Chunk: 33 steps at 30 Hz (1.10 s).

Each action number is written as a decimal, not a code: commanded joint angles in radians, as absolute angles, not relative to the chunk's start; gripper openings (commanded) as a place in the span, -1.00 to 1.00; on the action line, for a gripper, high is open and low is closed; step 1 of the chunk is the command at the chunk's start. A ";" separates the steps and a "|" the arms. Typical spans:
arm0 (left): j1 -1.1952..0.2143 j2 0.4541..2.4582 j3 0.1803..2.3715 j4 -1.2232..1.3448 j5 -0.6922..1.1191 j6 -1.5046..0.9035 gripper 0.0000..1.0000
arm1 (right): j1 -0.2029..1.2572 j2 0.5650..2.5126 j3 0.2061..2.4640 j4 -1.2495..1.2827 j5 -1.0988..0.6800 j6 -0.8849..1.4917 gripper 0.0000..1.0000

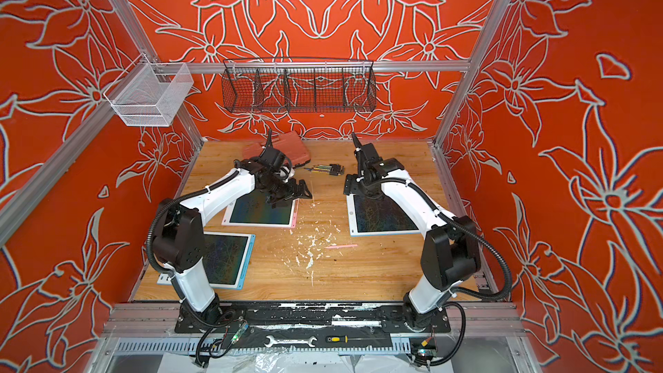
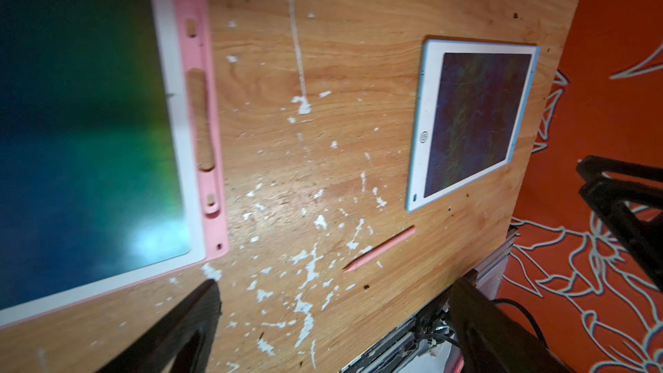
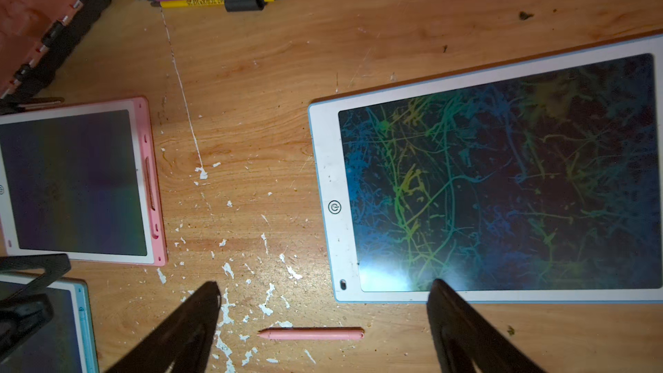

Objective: Place the stylus back onto the writing tablet
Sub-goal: Move the writing tablet to the center of the board.

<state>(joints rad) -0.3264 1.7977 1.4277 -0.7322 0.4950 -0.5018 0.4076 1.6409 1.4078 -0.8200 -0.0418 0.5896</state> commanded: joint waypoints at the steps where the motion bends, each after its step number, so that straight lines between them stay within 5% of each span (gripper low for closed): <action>1: -0.245 1.737 1.397 -0.766 0.532 -0.431 0.95 | 0.449 1.668 1.436 -0.807 0.008 0.703 0.85; 16: 0.064 1.702 1.308 -0.730 0.515 -0.439 0.95 | 0.544 1.889 1.605 -0.743 -0.132 0.686 0.85; 33: 0.214 1.761 1.293 -0.701 0.479 -0.449 0.95 | 0.557 2.033 1.698 -0.741 -0.209 0.707 0.85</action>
